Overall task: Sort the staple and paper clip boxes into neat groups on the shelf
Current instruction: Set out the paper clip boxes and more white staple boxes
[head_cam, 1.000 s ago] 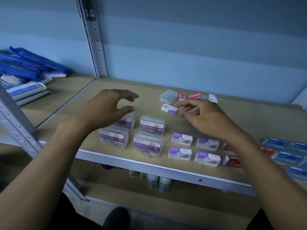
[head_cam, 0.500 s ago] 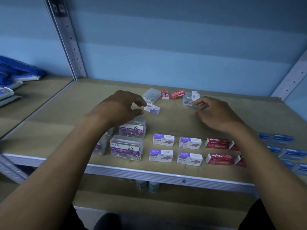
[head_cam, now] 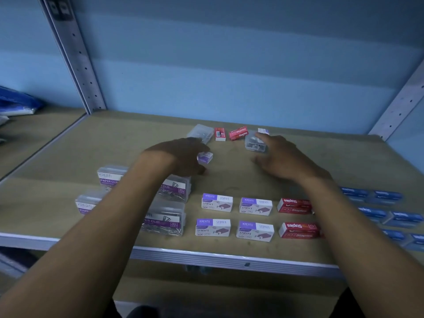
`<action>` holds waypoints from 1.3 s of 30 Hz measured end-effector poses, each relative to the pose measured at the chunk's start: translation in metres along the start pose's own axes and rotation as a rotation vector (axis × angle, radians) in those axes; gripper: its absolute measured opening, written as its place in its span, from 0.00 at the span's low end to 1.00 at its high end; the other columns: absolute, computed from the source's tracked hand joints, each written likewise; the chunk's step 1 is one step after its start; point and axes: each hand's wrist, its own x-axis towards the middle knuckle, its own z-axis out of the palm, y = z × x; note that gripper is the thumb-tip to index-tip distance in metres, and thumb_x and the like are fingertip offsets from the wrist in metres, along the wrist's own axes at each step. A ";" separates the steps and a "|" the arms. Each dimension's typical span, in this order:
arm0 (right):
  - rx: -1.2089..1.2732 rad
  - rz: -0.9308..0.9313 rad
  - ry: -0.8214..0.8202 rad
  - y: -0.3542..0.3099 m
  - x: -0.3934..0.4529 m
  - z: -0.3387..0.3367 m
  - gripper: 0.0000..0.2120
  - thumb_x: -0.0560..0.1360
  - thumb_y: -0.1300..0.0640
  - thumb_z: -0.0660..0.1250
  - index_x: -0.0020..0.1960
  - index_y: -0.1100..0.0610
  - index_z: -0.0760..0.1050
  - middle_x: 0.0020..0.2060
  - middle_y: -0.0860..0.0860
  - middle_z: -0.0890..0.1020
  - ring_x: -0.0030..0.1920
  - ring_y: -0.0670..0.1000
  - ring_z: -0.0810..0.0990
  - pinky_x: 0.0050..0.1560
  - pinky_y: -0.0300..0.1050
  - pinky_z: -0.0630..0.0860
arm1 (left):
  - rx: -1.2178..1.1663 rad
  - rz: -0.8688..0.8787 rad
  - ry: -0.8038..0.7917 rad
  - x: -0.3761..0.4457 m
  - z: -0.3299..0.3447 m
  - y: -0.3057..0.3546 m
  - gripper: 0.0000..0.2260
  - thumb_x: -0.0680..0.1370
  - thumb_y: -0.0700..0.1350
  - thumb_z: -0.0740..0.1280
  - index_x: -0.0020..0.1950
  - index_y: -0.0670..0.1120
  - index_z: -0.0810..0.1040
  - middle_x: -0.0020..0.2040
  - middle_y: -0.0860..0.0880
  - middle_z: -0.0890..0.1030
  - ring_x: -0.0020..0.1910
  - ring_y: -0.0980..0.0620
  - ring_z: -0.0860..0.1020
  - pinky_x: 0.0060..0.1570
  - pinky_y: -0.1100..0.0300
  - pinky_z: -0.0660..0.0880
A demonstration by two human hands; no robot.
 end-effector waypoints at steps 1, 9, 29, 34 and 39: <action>0.003 -0.007 0.005 0.000 0.000 -0.001 0.34 0.73 0.42 0.64 0.77 0.43 0.61 0.71 0.55 0.71 0.70 0.62 0.70 0.68 0.57 0.70 | -0.004 0.001 0.010 0.000 0.000 -0.001 0.29 0.77 0.55 0.68 0.76 0.55 0.64 0.78 0.50 0.62 0.75 0.47 0.63 0.72 0.54 0.61; 0.155 -0.079 0.232 0.002 -0.005 -0.005 0.09 0.72 0.55 0.67 0.51 0.47 0.79 0.54 0.51 0.82 0.55 0.53 0.79 0.55 0.47 0.76 | -0.013 -0.003 0.136 0.007 0.001 -0.009 0.20 0.73 0.48 0.74 0.64 0.55 0.76 0.65 0.48 0.76 0.63 0.47 0.73 0.61 0.55 0.70; 0.243 -0.085 0.042 -0.009 -0.044 -0.030 0.09 0.70 0.58 0.78 0.46 0.46 0.85 0.40 0.43 0.85 0.42 0.40 0.82 0.38 0.33 0.70 | -0.129 0.076 0.208 0.004 0.002 0.005 0.10 0.70 0.43 0.76 0.47 0.49 0.79 0.49 0.51 0.79 0.51 0.49 0.77 0.46 0.57 0.72; 0.234 -0.113 -0.004 -0.011 -0.058 -0.034 0.11 0.71 0.56 0.76 0.49 0.43 0.81 0.42 0.43 0.84 0.41 0.39 0.80 0.37 0.36 0.70 | -0.255 0.204 0.248 0.000 -0.001 0.018 0.14 0.75 0.45 0.71 0.58 0.56 0.78 0.53 0.54 0.79 0.51 0.53 0.76 0.50 0.60 0.72; 0.276 -0.160 -0.039 -0.009 -0.067 -0.037 0.18 0.74 0.58 0.70 0.58 0.37 0.77 0.43 0.46 0.79 0.40 0.44 0.78 0.41 0.40 0.73 | -0.447 0.204 0.302 -0.004 0.001 0.025 0.09 0.72 0.41 0.74 0.47 0.54 0.78 0.46 0.57 0.81 0.40 0.63 0.77 0.38 0.69 0.70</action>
